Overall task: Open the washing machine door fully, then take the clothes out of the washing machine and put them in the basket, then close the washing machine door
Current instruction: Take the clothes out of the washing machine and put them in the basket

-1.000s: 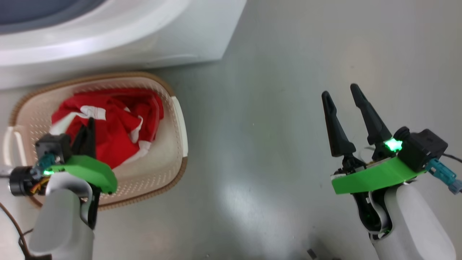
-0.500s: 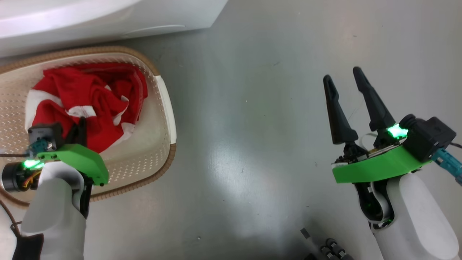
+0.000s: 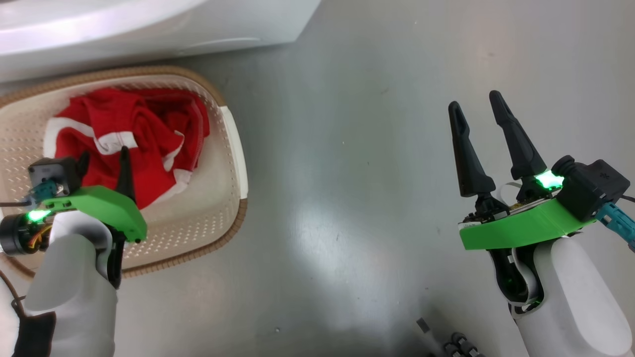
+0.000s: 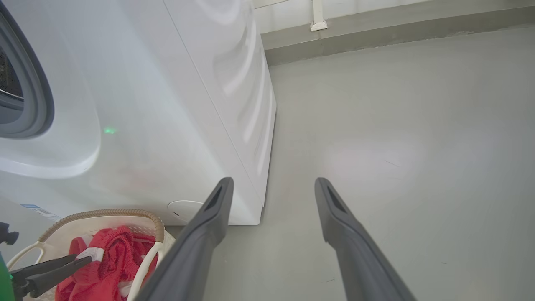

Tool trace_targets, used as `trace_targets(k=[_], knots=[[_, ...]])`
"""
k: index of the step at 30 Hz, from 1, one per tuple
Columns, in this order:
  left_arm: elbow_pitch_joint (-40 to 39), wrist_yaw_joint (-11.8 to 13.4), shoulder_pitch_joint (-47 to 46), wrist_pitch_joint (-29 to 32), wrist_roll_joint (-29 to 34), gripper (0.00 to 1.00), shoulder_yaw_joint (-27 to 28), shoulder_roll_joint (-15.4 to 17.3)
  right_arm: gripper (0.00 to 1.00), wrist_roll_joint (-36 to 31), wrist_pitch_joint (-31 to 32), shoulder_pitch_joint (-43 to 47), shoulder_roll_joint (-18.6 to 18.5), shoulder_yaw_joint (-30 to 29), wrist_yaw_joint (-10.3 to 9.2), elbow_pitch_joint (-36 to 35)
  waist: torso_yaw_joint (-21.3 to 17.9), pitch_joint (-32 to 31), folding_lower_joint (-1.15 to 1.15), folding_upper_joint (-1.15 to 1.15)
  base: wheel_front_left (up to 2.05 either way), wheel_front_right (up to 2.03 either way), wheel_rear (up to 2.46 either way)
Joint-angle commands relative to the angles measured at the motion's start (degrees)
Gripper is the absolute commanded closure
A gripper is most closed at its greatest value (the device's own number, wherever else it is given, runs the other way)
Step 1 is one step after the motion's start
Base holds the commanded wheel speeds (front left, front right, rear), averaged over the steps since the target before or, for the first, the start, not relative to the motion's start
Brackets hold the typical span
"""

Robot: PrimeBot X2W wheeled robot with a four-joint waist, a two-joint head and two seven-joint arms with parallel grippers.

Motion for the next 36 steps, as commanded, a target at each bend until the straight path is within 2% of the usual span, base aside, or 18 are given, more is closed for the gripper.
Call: trace_targets(k=[1, 19, 27, 36], knots=[[-1.34, 0.19, 2.81, -0.35, -0.75, 0.0, 1.46, 1.76, 0.0, -0.16, -0.37, 0.53, 0.12, 1.06, 0.36, -0.83, 0.54, -1.36, 0.0, 0.0, 0.0, 0.0, 0.0], [-9.53, -0.73, 13.04, -0.35, -3.64, 0.0, 4.19, 0.08, 0.0, -1.01, -0.37, 3.71, 0.12, 0.94, 0.36, 2.03, 3.0, -15.26, 0.0, 0.0, 0.0, 0.0, 0.0], [-19.32, -0.9, 19.81, -0.35, -3.71, 0.0, 3.86, -1.52, 0.0, -1.06, -0.37, 7.19, -0.85, 0.68, 0.36, 3.17, 4.55, -22.66, 0.0, 0.0, 0.0, 0.0, 0.0], [-30.31, -0.92, 26.46, -0.35, -4.82, 0.0, 0.72, -2.71, 0.0, -0.8, -0.37, 11.52, -2.26, 0.03, 0.36, 3.87, 6.14, -29.76, 0.0, 0.0, 0.0, 0.0, 0.0]])
